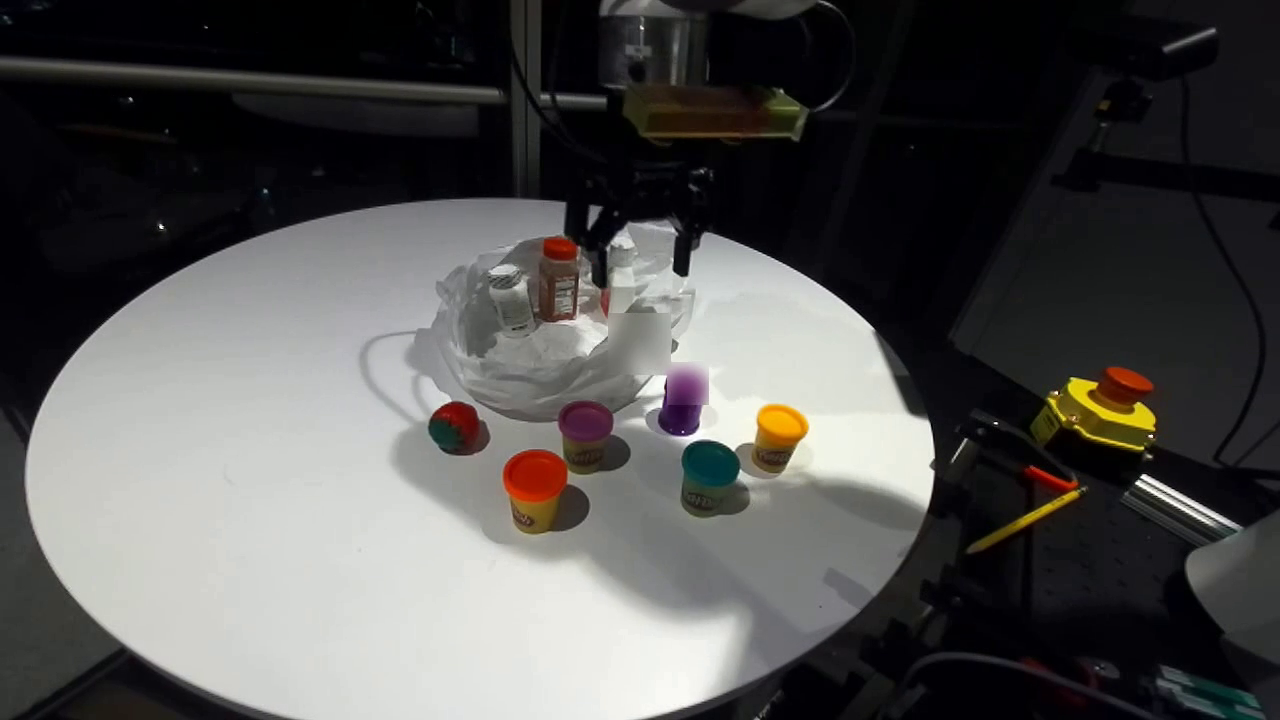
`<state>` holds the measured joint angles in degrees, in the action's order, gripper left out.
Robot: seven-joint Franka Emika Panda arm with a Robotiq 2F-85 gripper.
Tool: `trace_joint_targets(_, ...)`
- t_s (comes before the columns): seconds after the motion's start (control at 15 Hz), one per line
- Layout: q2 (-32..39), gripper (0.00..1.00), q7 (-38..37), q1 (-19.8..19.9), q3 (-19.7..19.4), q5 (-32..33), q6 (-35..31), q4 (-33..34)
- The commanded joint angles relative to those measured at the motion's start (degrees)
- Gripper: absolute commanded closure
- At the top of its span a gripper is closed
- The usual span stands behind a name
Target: Pick up the objects from the table and put them on the plastic
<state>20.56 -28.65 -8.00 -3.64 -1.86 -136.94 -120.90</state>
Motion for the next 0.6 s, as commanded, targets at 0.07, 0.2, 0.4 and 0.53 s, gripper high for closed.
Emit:
trace_joint_targets(0.07, -5.7, 0.00, 5.3, 2.2, -0.1, 1.1, -13.2, -16.9)
trace_joint_targets(0.2, -4.8, 0.00, 6.6, 2.5, -0.4, 1.9, -18.8, -20.4)
trace_joint_targets(0.4, -3.6, 0.00, 8.6, 2.6, 0.1, 1.0, -28.0, -24.1)
trace_joint_targets(0.53, -3.7, 0.00, 9.8, 2.4, 0.6, 0.2, -32.1, -25.8)
